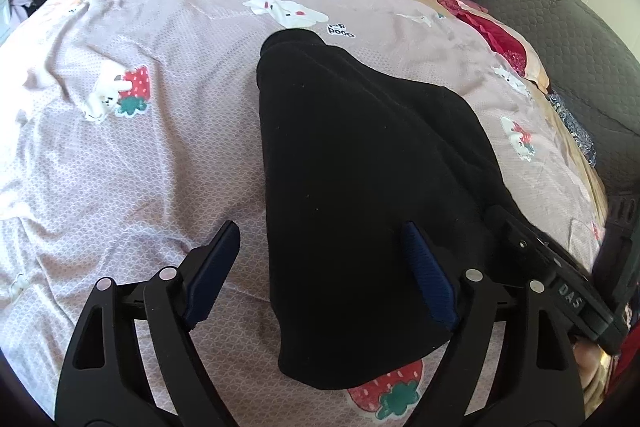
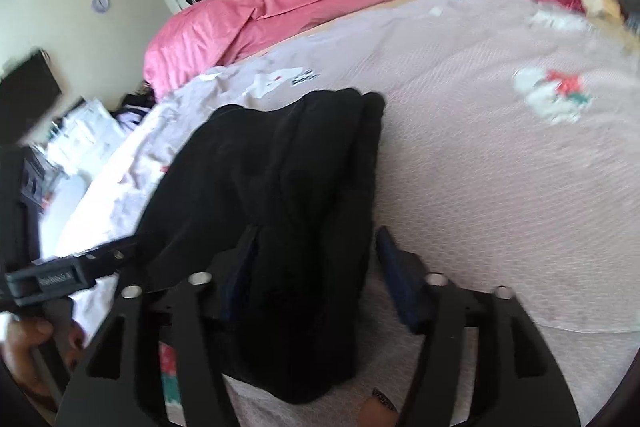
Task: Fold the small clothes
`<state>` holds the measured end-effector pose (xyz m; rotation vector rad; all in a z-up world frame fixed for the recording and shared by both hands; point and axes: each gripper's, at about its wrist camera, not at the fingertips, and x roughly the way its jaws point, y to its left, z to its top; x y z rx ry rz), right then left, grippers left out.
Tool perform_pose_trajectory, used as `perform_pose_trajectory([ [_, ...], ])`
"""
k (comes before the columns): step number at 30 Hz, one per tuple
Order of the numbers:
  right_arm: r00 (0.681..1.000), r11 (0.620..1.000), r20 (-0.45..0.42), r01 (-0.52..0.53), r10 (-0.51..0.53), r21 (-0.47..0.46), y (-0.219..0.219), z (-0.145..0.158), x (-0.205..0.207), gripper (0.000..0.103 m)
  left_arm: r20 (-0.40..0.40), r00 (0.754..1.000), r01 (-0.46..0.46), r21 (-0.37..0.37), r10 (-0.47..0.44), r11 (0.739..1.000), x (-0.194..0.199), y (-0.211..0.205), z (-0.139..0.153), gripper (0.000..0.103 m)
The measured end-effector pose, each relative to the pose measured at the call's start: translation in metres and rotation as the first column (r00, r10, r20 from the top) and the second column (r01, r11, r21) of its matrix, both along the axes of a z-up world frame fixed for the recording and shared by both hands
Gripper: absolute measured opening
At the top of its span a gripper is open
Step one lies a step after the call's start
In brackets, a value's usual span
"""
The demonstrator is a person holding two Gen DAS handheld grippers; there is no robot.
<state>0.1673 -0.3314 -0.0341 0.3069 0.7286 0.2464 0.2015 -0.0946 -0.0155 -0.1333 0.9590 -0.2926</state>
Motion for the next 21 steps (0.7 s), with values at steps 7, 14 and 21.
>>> perform_pose_trajectory([
  [7,0.999,0.997,0.046,0.018,-0.015,-0.081,0.004,0.014,-0.018,0.071,0.007,1.0,-0.007,-0.013,0.007,1.0,-0.005,0.004,0.001,0.078],
  [14,0.994,0.993,0.107,0.043,-0.032,-0.106,0.0,0.033,-0.036,0.087,0.035,0.999,-0.011,-0.004,0.012,1.0,-0.014,0.008,0.008,0.082],
  [21,0.982,0.994,0.179,0.067,-0.05,-0.089,-0.003,0.052,-0.057,0.097,0.093,0.995,-0.026,-0.001,0.026,1.0,-0.032,0.019,0.025,0.093],
])
